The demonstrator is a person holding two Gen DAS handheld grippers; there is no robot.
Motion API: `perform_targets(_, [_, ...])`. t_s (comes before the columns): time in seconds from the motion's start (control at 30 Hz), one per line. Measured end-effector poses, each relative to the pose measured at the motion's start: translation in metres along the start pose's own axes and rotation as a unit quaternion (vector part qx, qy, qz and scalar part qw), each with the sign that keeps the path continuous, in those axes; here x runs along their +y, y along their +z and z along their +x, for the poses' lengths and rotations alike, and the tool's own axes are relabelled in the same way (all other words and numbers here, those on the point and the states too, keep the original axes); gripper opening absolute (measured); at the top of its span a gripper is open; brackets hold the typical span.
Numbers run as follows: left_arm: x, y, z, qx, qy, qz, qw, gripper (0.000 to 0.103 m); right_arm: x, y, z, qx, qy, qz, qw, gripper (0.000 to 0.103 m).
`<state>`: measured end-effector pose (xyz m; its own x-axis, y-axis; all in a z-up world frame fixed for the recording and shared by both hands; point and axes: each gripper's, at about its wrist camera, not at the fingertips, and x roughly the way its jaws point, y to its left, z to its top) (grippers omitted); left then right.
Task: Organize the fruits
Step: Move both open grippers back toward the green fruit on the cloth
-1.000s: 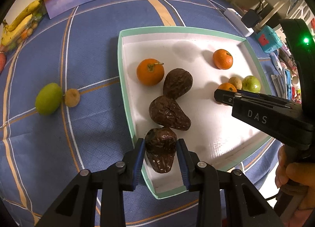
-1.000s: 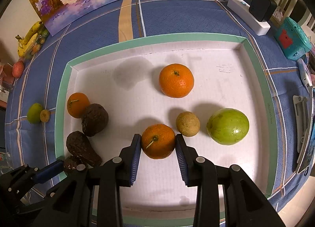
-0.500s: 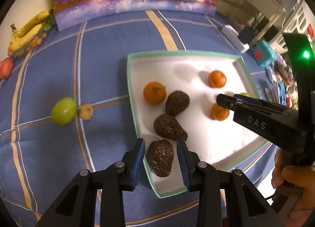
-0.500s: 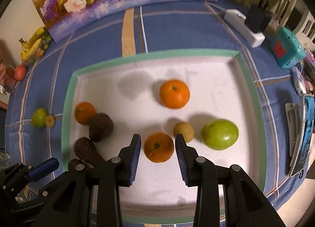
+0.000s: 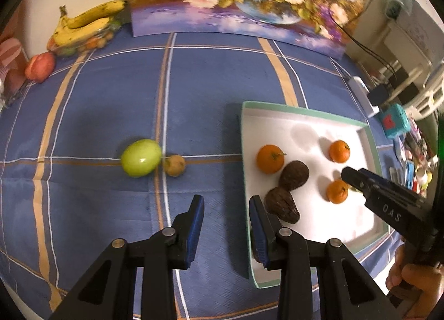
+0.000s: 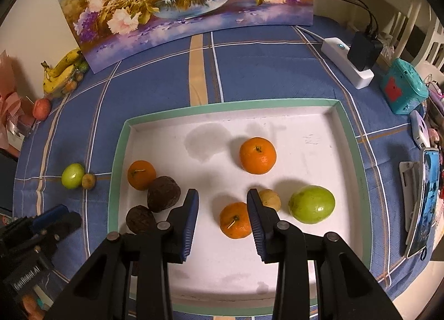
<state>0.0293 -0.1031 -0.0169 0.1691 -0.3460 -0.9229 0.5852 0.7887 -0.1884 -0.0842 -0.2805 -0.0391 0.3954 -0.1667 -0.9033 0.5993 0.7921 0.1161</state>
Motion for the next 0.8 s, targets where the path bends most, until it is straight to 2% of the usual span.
perform_targets(0.17, [0.013, 0.002, -0.002, -0.004, 0.005, -0.023, 0.9997, 0.037, 0.003, 0.0, 0.0, -0.001, 0.002, -0.003, 1.0, 0.037])
perform_targets(0.23, [0.016, 0.003, 0.0, -0.003, 0.013, -0.025, 0.9996, 0.045, 0.003, 0.0, 0.001, 0.0, 0.002, -0.004, 1.0, 0.037])
perform_targets(0.27, [0.017, 0.003, 0.0, -0.002, 0.019, -0.026, 0.9995, 0.059, 0.004, 0.0, 0.001, 0.0, 0.002, -0.005, 1.0, 0.037])
perform_targets(0.3, [0.018, 0.003, 0.001, -0.002, 0.026, -0.026, 0.9993, 0.069, 0.004, 0.0, 0.002, 0.0, 0.001, -0.005, 1.0, 0.037])
perform_targets(0.33, [0.018, 0.004, 0.001, -0.002, 0.032, -0.025, 0.9992, 0.069, 0.004, 0.0, 0.002, 0.001, -0.001, -0.007, 1.0, 0.038])
perform_targets(0.37, [0.019, 0.003, 0.002, -0.001, 0.036, -0.025, 0.999, 0.07, 0.005, 0.0, 0.003, 0.002, -0.004, -0.008, 1.0, 0.046])
perform_targets(0.43, [0.021, 0.003, 0.006, 0.003, 0.041, -0.03, 0.9987, 0.077, 0.006, 0.0, 0.004, 0.002, -0.006, -0.01, 1.0, 0.064])
perform_targets(0.47, [0.023, 0.003, 0.007, 0.005, 0.046, -0.034, 0.9984, 0.082, 0.006, 0.0, 0.004, 0.002, -0.006, -0.011, 1.0, 0.066])
perform_targets(0.57, [0.029, 0.002, 0.01, 0.006, 0.064, -0.04, 0.9971, 0.086, 0.006, 0.0, 0.005, 0.003, -0.01, -0.014, 1.0, 0.068])
perform_targets(0.7, [0.036, 0.001, 0.009, 0.002, 0.076, -0.052, 0.9957, 0.098, 0.005, 0.0, 0.006, 0.003, -0.017, -0.015, 1.0, 0.071])
perform_targets(0.77, [0.037, 0.002, 0.008, -0.003, 0.086, -0.053, 0.9949, 0.1, 0.005, 0.0, 0.006, 0.002, -0.02, -0.016, 1.0, 0.081])
perform_targets(0.8, [0.038, 0.002, 0.008, -0.005, 0.091, -0.052, 0.9945, 0.102, 0.005, 0.0, 0.006, 0.001, -0.022, -0.017, 1.0, 0.081])
